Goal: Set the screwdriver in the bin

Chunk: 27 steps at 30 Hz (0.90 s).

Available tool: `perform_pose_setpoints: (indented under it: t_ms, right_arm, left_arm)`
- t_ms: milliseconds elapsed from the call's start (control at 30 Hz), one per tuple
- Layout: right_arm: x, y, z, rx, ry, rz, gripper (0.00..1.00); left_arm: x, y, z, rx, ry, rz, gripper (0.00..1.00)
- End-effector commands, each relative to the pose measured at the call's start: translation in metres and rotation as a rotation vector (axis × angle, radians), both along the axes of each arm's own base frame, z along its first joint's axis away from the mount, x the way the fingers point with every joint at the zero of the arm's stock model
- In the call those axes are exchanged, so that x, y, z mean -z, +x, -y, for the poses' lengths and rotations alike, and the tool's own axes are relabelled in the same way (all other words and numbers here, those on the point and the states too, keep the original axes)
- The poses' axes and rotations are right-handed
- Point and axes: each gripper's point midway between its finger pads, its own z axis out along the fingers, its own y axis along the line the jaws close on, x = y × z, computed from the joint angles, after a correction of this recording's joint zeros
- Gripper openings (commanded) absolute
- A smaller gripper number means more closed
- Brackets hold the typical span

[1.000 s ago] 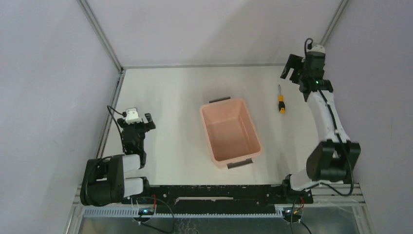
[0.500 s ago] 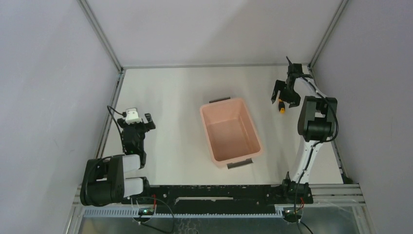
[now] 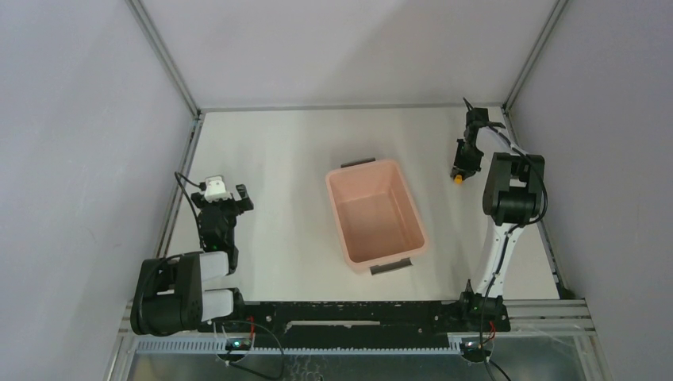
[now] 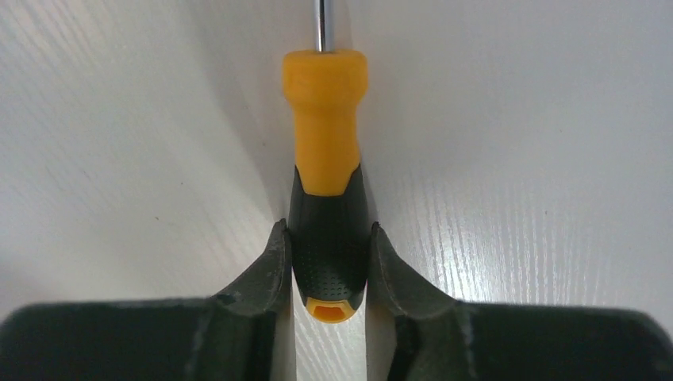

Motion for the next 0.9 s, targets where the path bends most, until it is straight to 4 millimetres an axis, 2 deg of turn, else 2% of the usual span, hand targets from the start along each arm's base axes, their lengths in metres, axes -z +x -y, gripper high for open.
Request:
perform_pose_setpoints:
  t_ms: [0,200,300,400,533,667,700,767,867]
  right_arm:
    - [-0.023,0.010,0.013,0.007,-0.053,0.037,0.13]
    - [-0.091,0.013,0.015,0.011,-0.083,0.166,0.08]
    - [-0.129,-0.001,0.011,0.014,-0.095,0.227,0.06]
    - [-0.153,-0.018,-0.001,0.012,-0.091,0.273,0.03]
    - [-0.187,-0.040,-0.038,-0.035,-0.056,0.331,0.01]
    - [-0.217,-0.063,-0.092,-0.100,-0.046,0.399,0.04]
    - [-0.226,-0.072,-0.113,-0.140,-0.031,0.415,0.05]
    - [-0.235,-0.083,-0.134,-0.152,-0.021,0.439,0.05]
    - [-0.241,-0.111,-0.182,-0.238,0.047,0.452,0.05]
  left_arm:
    - [-0.026,0.012,0.000,0.004,0.008,0.072,1.00]
    - [-0.025,0.011,0.001,0.005,0.008,0.070,1.00]
    - [-0.025,0.011,0.000,0.003,0.008,0.070,1.00]
    - [-0.026,0.012,0.000,0.003,0.009,0.072,1.00]
    - [-0.026,0.012,0.000,0.003,0.008,0.072,1.00]
    - [-0.025,0.012,0.001,0.004,0.008,0.071,1.00]
    - [-0.026,0.012,0.001,0.005,0.008,0.072,1.00]
    - [-0.025,0.012,0.001,0.005,0.008,0.071,1.00]
    - [-0.025,0.011,0.001,0.004,0.008,0.071,1.00]
